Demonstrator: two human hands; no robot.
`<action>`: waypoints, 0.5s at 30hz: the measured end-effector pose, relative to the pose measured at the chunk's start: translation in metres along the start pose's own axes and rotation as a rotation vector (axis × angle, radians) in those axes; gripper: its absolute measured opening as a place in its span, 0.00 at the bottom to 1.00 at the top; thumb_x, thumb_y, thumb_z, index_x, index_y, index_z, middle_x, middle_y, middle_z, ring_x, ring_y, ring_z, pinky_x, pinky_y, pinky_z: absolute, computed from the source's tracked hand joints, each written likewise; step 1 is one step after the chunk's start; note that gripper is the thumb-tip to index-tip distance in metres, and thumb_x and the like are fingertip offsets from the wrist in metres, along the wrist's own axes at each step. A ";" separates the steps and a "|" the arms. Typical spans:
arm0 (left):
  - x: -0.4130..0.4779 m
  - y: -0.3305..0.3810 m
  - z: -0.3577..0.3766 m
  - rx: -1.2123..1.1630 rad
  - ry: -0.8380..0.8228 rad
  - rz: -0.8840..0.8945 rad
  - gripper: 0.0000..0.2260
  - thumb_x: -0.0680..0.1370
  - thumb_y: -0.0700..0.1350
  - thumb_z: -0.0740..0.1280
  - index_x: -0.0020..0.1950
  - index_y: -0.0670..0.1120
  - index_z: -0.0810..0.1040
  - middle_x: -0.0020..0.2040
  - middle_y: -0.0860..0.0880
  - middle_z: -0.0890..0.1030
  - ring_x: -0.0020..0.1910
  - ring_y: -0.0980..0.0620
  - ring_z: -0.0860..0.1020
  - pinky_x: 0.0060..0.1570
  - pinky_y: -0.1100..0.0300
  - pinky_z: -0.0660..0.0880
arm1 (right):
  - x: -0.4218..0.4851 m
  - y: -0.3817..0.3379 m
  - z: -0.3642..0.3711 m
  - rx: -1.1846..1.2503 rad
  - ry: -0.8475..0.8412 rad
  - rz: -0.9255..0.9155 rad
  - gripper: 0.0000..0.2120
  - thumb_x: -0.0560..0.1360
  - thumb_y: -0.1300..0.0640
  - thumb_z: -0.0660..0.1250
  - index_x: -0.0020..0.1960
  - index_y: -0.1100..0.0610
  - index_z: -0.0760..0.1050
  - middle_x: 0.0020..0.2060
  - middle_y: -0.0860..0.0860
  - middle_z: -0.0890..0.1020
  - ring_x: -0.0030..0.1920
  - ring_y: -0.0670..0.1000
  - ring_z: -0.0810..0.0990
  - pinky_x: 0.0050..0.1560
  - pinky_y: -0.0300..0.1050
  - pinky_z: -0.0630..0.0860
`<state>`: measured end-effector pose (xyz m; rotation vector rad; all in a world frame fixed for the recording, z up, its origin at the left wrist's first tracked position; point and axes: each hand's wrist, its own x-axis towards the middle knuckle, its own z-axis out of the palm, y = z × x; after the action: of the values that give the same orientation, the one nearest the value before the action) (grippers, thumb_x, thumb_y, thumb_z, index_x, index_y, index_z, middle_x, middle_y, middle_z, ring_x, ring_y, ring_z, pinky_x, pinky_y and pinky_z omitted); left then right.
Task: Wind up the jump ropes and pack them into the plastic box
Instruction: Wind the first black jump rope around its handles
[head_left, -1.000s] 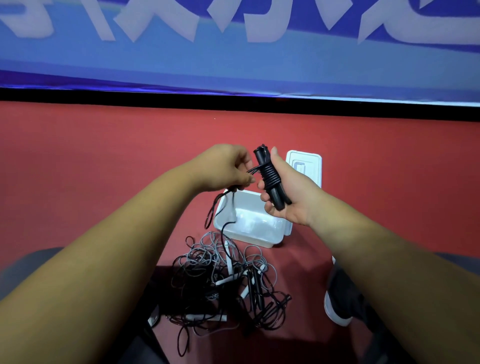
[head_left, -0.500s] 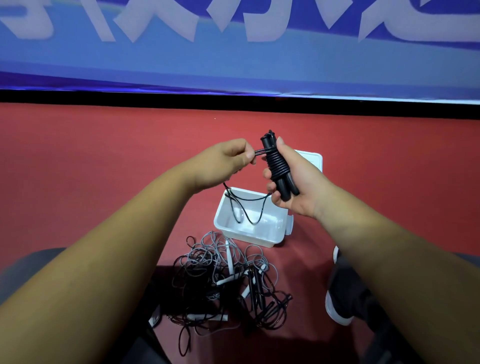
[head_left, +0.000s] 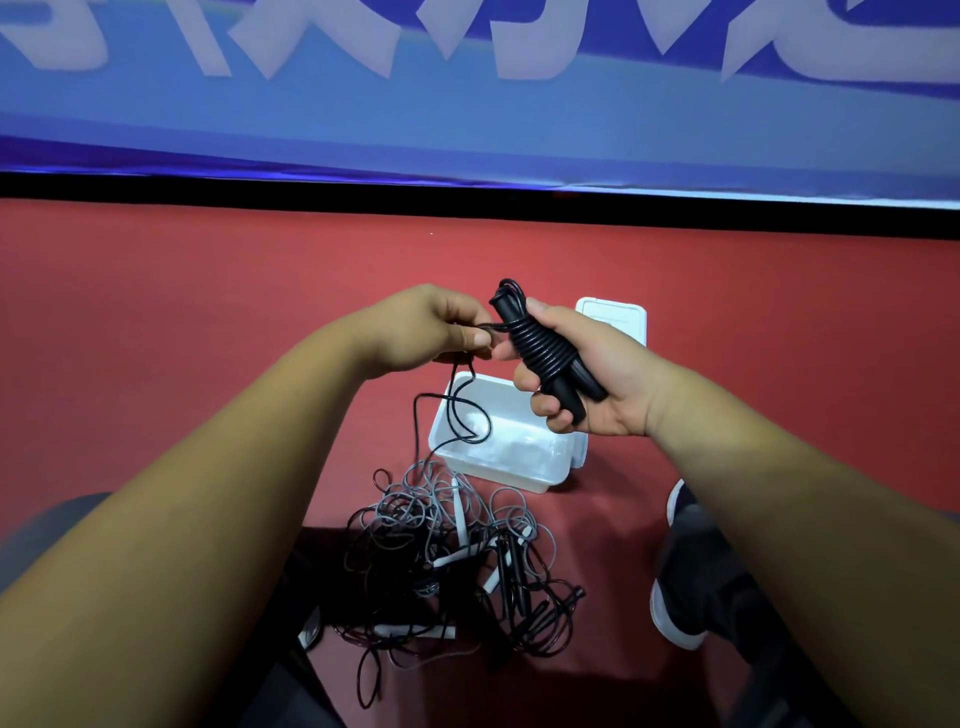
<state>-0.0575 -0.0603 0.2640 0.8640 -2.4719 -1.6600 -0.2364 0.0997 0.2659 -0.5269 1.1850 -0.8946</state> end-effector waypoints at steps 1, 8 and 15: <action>-0.001 0.000 0.001 -0.065 -0.021 -0.001 0.06 0.84 0.39 0.66 0.56 0.40 0.82 0.48 0.48 0.85 0.50 0.53 0.80 0.66 0.46 0.76 | -0.002 -0.001 0.000 -0.011 -0.014 0.011 0.29 0.79 0.30 0.62 0.59 0.54 0.83 0.36 0.50 0.77 0.28 0.50 0.73 0.29 0.39 0.68; -0.009 0.010 -0.008 -0.434 -0.074 -0.006 0.08 0.86 0.41 0.60 0.51 0.44 0.78 0.39 0.48 0.74 0.50 0.48 0.82 0.62 0.53 0.78 | -0.009 -0.006 -0.007 0.000 -0.006 0.007 0.28 0.77 0.30 0.63 0.57 0.54 0.82 0.34 0.50 0.77 0.27 0.49 0.73 0.27 0.38 0.68; -0.006 0.007 -0.014 -0.492 -0.069 0.004 0.15 0.87 0.49 0.60 0.55 0.40 0.82 0.37 0.48 0.71 0.46 0.48 0.78 0.64 0.51 0.76 | -0.010 -0.006 -0.011 0.077 0.056 -0.042 0.26 0.78 0.31 0.64 0.53 0.54 0.81 0.36 0.50 0.76 0.28 0.49 0.74 0.27 0.38 0.68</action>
<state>-0.0511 -0.0672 0.2772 0.7409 -1.9456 -2.1845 -0.2496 0.1055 0.2720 -0.4681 1.1889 -0.9924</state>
